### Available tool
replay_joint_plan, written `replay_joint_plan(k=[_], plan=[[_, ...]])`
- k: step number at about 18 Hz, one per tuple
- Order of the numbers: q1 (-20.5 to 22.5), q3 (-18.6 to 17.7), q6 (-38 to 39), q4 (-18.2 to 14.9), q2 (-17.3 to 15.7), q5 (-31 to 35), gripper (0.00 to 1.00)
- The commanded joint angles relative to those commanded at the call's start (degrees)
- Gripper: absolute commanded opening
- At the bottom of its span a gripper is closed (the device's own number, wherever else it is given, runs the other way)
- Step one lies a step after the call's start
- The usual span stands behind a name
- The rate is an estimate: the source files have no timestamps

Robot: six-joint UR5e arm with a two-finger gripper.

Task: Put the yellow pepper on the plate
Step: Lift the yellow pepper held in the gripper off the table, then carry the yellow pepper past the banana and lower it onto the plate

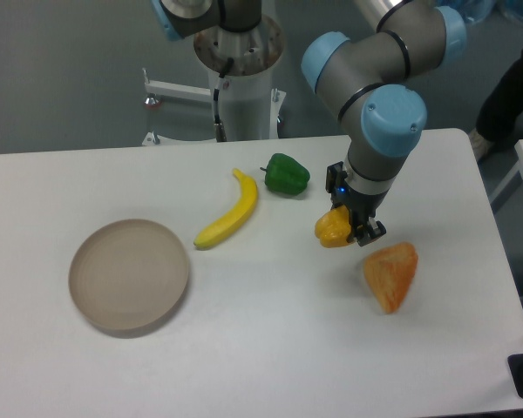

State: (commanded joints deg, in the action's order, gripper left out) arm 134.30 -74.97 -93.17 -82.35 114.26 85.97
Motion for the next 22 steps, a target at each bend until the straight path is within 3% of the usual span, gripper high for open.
replay_joint_plan(k=[4, 11, 17, 20, 22], plan=[[-2.54, -0.88, 4.3, 0.0, -2.1, -5.54, 0.14], [-16.32, -3.95, 20.01, 0.52, -3.87, -5.55, 0.15], [-28.1, -6.94, 32.68, 6.23, -0.63, -5.37, 0.14], [-32.68, -8.26, 37.96, 13.43, 3.32, -4.93, 0.14], [-33.57, -8.17, 39.02, 14.32, 4.91, -4.32, 0.15]])
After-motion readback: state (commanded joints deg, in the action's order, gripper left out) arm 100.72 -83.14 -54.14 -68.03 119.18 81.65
